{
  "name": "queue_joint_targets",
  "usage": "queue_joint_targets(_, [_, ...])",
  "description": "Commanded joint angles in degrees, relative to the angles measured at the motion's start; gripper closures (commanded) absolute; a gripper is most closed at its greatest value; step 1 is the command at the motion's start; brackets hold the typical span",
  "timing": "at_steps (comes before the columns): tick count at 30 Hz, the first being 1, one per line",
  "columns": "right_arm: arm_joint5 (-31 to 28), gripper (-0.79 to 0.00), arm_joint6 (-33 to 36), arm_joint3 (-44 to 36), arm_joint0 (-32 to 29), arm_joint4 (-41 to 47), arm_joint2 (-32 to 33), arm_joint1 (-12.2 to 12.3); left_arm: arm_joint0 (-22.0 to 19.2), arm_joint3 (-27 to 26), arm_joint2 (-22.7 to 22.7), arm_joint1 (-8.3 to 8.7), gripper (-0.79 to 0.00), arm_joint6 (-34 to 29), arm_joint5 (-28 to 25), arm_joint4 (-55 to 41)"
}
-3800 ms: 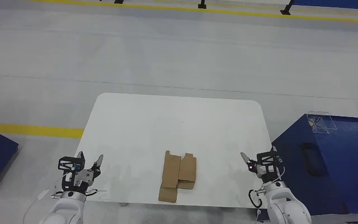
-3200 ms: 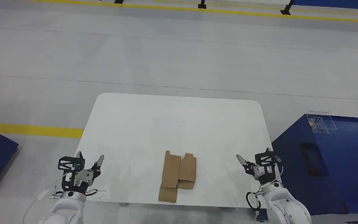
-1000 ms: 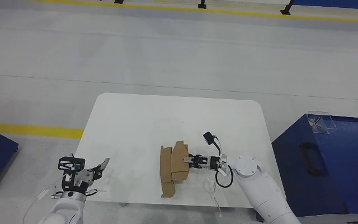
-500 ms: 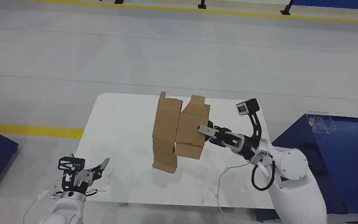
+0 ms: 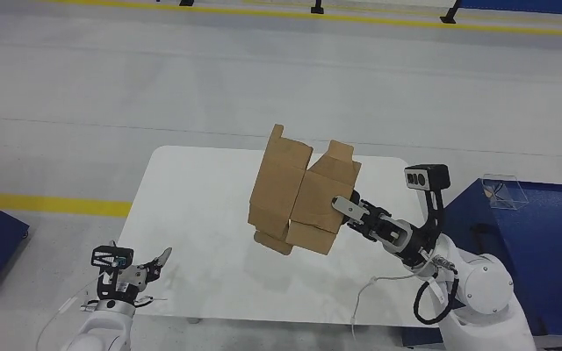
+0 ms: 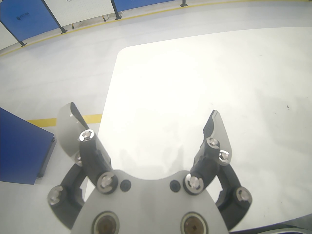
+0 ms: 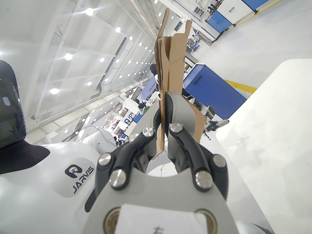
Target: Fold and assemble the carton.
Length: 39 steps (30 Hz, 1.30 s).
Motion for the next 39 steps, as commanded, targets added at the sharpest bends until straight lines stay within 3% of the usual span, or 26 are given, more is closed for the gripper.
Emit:
queue_joint_targets(1, [0.0,0.000,0.0,0.0,0.0,0.0,0.0,0.0,0.0,0.0,0.0,0.00,-0.785,0.0,0.0,0.0])
queue_joint_targets(24, [0.4,0.000,-0.8,0.0,-0.3,1.0,-0.2,-0.1,0.0,0.0,0.0,0.00,-0.785,0.0,0.0,0.0])
queue_joint_targets(27, [2.0,0.000,0.2,1.9,0.1,12.1,-1.0,-0.3,0.0,0.0,0.0,0.00,-0.785,0.0,0.0,0.0])
queue_joint_targets(31, [8.1,0.000,5.4,4.7,1.2,34.3,-1.6,-0.6,0.0,0.0,0.0,0.00,-0.785,0.0,0.0,0.0])
queue_joint_targets(35, [20.6,0.000,6.5,8.7,1.4,58.4,-3.3,-1.1,0.0,0.0,0.0,0.00,-0.785,0.0,0.0,0.0])
queue_joint_targets(39, [34.1,0.000,4.2,13.8,2.0,73.5,-6.6,-1.5,0.0,0.0,0.0,0.00,-0.785,0.0,0.0,0.0])
